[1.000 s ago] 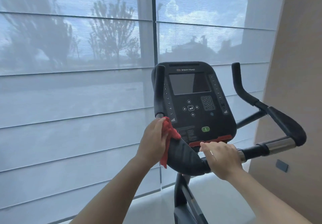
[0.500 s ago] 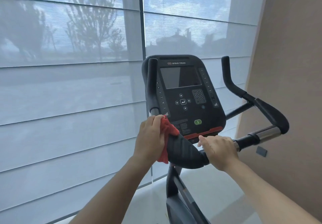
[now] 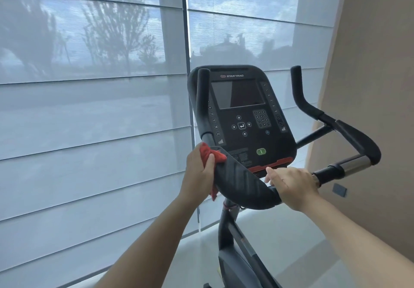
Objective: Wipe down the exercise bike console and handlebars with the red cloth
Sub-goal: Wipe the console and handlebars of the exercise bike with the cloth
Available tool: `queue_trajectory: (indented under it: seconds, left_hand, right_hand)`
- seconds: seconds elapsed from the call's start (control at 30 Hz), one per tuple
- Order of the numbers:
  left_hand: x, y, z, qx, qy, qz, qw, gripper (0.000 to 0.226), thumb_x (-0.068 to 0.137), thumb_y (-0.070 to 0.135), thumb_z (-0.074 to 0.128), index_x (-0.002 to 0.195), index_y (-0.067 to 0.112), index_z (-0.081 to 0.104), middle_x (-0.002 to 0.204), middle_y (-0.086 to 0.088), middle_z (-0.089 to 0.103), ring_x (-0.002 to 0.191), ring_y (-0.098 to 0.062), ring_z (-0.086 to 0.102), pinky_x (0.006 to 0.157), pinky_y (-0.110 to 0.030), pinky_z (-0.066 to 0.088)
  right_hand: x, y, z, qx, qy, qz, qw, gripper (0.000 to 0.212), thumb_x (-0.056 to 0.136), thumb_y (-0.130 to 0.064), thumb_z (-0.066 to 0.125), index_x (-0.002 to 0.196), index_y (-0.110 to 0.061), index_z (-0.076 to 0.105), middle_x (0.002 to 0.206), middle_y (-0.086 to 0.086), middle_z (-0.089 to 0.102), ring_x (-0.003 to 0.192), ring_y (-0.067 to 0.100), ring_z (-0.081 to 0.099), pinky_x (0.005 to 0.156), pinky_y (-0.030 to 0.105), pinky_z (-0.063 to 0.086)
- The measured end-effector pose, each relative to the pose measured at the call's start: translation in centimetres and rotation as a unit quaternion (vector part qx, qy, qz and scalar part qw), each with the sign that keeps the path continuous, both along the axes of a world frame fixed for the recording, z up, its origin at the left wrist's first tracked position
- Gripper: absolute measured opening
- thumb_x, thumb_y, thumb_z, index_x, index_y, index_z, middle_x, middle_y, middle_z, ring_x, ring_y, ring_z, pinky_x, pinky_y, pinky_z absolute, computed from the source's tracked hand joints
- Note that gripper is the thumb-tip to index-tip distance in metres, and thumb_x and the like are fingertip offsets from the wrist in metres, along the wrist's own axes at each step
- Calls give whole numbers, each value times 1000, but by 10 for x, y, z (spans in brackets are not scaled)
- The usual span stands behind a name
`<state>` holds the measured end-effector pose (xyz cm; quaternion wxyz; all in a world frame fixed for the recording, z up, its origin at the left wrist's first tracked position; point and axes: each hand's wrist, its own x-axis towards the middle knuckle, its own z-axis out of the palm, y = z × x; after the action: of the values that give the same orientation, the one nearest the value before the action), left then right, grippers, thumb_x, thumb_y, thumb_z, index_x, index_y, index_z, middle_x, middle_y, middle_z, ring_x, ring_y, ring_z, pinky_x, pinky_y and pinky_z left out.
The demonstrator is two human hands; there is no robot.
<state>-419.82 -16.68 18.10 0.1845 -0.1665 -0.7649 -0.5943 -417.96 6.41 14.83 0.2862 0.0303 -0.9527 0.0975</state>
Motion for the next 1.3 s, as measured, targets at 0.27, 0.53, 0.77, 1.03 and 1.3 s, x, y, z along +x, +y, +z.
queue_trajectory:
  seconds: [0.27, 0.53, 0.77, 1.03, 1.3]
  left_hand:
    - [6, 0, -11, 23, -21, -49, 998, 33, 104, 19, 24, 114, 17, 54, 115, -11, 60, 107, -43, 53, 92, -65, 40]
    - [4, 9, -2, -15, -17, 39, 999, 29, 100, 15, 36, 127, 17, 47, 114, 4, 60, 111, -12, 52, 95, -20, 41]
    - [39, 31, -6, 16, -29, 91, 995, 26, 100, 12, 34, 116, 9, 54, 113, -6, 65, 98, -30, 60, 83, -51, 51]
    - [84, 81, -31, 5, -6, 203, 979, 31, 98, 9, 37, 125, 15, 52, 137, -5, 44, 125, -36, 43, 106, -49, 38]
    - [92, 151, -52, -96, 46, 328, 939, 42, 96, 6, 42, 138, 10, 41, 147, -6, 30, 137, -21, 20, 118, -39, 17]
  right_hand:
    - [2, 2, 0, 9, 11, 13, 1000, 76, 82, -57, 0, 80, -28, 70, 81, -7, 71, 83, 20, 61, 80, 35, 38]
    - [-3, 5, -3, 56, 6, 13, 998, 71, 86, -52, 3, 76, -23, 68, 76, -4, 69, 79, 20, 61, 77, 33, 37]
    - [-10, 11, -5, 46, -16, 68, 996, 74, 87, -51, -2, 78, -22, 66, 77, -5, 68, 81, 22, 61, 80, 37, 35]
    - [-12, 73, -6, 75, 14, 134, 988, 53, 90, -48, 3, 67, -22, 43, 67, -5, 51, 69, 22, 51, 67, 34, 38]
    - [-18, 80, -14, 52, 60, 137, 987, 56, 91, -45, 8, 63, -16, 48, 61, 0, 52, 59, 24, 51, 62, 34, 43]
